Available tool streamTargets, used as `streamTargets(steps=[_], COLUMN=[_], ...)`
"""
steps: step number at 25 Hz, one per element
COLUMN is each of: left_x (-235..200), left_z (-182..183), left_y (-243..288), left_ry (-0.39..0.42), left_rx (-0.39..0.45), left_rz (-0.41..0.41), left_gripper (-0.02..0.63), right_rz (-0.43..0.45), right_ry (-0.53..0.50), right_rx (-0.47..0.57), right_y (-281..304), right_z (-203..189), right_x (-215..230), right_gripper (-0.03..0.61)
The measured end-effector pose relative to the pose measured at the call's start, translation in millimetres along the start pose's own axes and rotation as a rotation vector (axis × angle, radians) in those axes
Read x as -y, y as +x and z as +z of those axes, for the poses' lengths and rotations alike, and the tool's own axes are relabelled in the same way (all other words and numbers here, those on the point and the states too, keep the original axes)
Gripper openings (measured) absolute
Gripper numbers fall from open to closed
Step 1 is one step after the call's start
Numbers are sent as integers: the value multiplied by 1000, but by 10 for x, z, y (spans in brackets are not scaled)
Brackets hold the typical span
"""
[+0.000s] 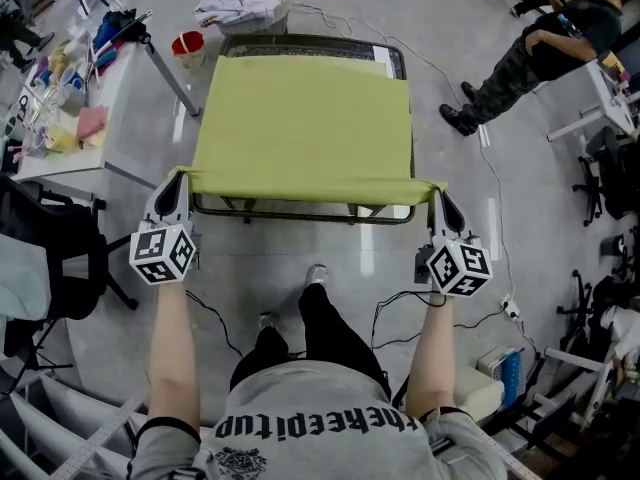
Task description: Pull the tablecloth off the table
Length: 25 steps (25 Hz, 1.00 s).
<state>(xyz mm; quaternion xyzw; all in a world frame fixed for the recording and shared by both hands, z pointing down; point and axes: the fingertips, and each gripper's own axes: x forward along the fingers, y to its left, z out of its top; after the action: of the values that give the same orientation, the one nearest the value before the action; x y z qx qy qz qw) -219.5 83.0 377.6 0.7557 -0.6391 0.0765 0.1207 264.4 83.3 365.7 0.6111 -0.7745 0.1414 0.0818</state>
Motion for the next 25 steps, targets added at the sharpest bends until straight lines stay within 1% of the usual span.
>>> streamTargets(steps=[5,9,12,17,25], left_x=[32,2,5,-53,-214], left_z=[243,401,516,651,728], left_y=[280,471,615,883,1420], left_ry=[24,15,24,32,37], left_rx=[16,42,51,51,34], left_rz=[49,83,96,82,25], left_gripper=[26,26,26,26,26], right_rz=[46,81,94,81,20], right_ry=[4,-5,-16,-10,3], right_rx=[18,37,50,57,56], right_y=[353,640,804,999,1330], right_z=[212,372,491,590,682], right_x=[144,204,259,288,299], right_gripper=[21,21,21,21,21])
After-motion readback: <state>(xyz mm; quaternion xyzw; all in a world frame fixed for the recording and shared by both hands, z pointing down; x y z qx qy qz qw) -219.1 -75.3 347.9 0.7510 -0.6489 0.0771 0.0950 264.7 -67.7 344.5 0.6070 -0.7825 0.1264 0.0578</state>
